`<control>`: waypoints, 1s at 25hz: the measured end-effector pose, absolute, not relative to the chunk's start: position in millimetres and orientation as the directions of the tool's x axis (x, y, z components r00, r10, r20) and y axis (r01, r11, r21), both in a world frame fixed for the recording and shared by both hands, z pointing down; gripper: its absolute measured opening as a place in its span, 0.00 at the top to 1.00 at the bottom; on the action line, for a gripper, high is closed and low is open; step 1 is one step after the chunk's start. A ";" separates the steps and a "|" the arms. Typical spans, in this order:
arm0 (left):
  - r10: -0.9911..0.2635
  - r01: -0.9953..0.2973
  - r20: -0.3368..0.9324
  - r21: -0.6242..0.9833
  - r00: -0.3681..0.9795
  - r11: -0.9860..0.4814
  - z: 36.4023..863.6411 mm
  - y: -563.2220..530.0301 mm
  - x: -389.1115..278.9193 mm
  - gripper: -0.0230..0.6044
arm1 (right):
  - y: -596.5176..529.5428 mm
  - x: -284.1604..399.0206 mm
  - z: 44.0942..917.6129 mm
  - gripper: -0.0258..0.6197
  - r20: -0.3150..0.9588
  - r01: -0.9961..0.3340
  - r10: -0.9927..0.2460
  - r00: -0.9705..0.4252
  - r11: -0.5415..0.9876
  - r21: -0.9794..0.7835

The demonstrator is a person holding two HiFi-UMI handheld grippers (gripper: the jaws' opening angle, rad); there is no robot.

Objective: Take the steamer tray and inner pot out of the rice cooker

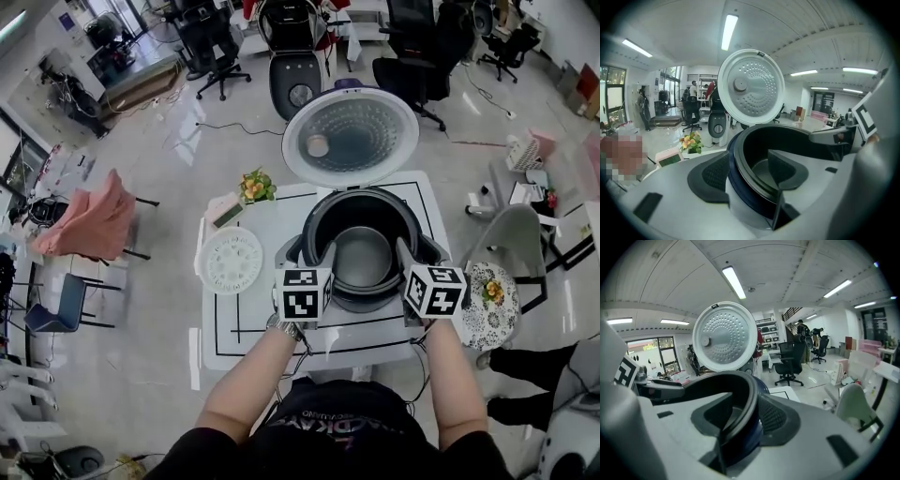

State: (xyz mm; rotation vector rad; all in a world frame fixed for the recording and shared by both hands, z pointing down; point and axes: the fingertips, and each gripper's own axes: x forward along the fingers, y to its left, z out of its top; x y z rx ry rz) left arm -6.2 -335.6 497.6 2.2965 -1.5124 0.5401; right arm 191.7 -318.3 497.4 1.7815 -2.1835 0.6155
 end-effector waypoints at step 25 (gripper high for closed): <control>-0.864 -0.987 0.499 -0.098 0.065 -0.131 499.7 -331.4 -14.9 0.80 | -320.3 197.0 495.0 0.77 0.489 -0.985 -0.856 -0.169 0.153 -0.074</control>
